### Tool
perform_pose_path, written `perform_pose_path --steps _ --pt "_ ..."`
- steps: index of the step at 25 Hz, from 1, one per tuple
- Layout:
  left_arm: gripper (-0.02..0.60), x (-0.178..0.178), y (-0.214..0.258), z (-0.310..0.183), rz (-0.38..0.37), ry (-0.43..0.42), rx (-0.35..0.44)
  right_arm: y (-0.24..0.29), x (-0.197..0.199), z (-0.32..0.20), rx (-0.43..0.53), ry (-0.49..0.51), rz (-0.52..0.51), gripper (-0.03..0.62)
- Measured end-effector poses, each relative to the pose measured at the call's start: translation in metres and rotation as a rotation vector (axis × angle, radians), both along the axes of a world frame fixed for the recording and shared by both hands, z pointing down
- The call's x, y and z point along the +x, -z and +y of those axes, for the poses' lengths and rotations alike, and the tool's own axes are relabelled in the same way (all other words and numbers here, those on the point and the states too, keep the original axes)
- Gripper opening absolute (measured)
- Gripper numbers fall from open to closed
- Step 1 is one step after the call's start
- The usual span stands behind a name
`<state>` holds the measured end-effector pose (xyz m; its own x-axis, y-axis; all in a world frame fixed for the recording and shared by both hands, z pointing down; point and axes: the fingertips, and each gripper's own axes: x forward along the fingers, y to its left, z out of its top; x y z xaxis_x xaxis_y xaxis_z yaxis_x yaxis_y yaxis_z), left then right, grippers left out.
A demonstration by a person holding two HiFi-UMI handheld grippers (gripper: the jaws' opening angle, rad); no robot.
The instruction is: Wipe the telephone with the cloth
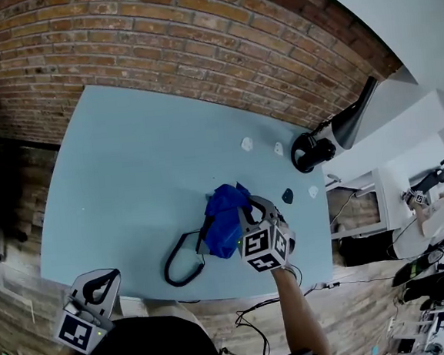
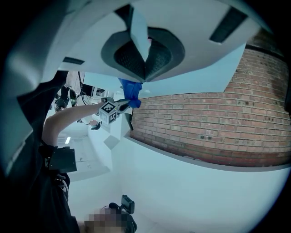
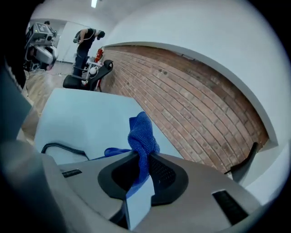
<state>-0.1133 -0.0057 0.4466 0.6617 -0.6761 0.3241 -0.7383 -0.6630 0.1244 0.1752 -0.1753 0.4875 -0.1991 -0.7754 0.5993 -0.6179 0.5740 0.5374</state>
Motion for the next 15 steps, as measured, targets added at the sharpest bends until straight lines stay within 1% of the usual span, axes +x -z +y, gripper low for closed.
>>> perform_pose_path --steps 2,6,9,11,15 --pt "0.015 -0.003 0.002 0.0 -0.004 0.012 -0.003 -0.025 0.005 -0.003 -0.048 -0.019 0.0 0.072" --pt "0.015 -0.012 -0.001 0.0 -0.007 0.03 -0.007 -0.064 0.012 -0.002 -0.108 -0.073 -0.011 0.072" --pt "0.015 -0.013 -0.002 0.001 -0.01 0.036 -0.007 -0.094 0.013 0.004 -0.171 -0.092 -0.012 0.072" --pt "0.015 -0.009 -0.002 0.001 -0.018 0.031 -0.008 -0.111 0.014 0.009 -0.197 -0.091 0.007 0.072" --pt "0.015 -0.005 -0.003 0.0 -0.018 0.023 -0.011 -0.122 0.01 0.013 -0.182 -0.06 0.1 0.071"
